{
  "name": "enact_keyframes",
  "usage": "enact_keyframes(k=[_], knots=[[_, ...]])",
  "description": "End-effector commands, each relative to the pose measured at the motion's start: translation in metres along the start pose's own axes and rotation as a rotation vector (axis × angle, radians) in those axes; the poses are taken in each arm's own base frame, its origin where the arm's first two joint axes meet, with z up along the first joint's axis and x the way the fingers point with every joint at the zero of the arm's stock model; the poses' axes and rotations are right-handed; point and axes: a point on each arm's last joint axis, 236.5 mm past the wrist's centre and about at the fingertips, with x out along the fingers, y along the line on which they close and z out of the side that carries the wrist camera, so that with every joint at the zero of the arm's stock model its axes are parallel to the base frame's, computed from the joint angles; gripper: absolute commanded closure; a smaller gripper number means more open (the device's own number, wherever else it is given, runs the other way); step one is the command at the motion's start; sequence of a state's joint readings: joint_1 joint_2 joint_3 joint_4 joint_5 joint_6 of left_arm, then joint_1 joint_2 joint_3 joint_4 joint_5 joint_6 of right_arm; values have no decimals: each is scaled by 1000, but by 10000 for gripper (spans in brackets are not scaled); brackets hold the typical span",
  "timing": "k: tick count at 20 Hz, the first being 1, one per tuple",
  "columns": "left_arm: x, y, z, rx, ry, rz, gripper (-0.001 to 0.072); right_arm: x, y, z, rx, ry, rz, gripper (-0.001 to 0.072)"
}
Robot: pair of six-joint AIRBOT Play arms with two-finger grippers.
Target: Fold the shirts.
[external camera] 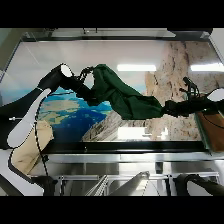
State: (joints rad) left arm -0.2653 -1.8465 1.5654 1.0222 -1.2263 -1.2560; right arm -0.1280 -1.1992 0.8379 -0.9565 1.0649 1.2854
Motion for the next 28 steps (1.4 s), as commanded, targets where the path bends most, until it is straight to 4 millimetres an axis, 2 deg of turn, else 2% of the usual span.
enact_keyframes(k=[1, 2, 5, 6, 8, 10, 11, 12, 13, 15, 18, 20, 22, 23, 24, 25, 26, 28], knots=[[-32, -9, 7, 49, -43, 0, 680, -3, -4, -7, -15, 29, -11, 694], [-59, -9, 17, 56, -96, 11, 680, -8, -10, -10, -19, 39, -29, 694], [-160, -2, 56, 77, -327, 74, 680, -36, -41, -22, 13, 57, -110, 695], [-197, 1, 65, 83, -405, 101, 680, -49, -52, -24, 47, 46, -137, 695], [-257, 3, 73, 90, -523, 144, 679, -73, -64, -20, 97, -22, -150, 694], [-294, 4, 78, 106, -590, 176, 679, -92, -70, -13, 120, -96, -163, 694], [-301, 3, 81, 114, -608, 183, 679, -98, -71, -12, 121, -117, -170, 694], [-303, 4, 85, 119, -613, 185, 679, -100, -71, -10, 108, -131, -172, 694], [-295, 4, 88, 122, -595, 176, 679, -100, -65, -7, 95, -138, -147, 694], [-255, 5, 84, 121, -483, 133, 678, -97, -38, 2, 71, -173, -39, 694], [-186, 5, 66, 108, -268, 58, 679, -94, 1, 12, 23, -202, 92, 694], [-149, 14, 55, 69, -160, 25, 685, -83, 11, 9, 3, -166, 113, 694], [-120, 29, 52, 26, -101, 7, 683, -65, 16, 2, -3, -103, 130, 694], [-109, 38, 48, -4, -75, 6, 644, -56, 16, -2, 0, -73, 136, 694], [-103, 45, 46, -31, -59, 0, 380, -49, 17, -6, 3, -45, 142, 693], [-101, 52, 43, -61, -48, -3, 159, -45, 17, -8, 6, -24, 148, 694], [-102, 57, 39, -91, -37, -6, -13, -43, 16, -12, 11, -6, 152, 694], [-113, 67, 22, -162, 11, -19, -11, -43, 8, -20, -6, 29, 117, 694]])
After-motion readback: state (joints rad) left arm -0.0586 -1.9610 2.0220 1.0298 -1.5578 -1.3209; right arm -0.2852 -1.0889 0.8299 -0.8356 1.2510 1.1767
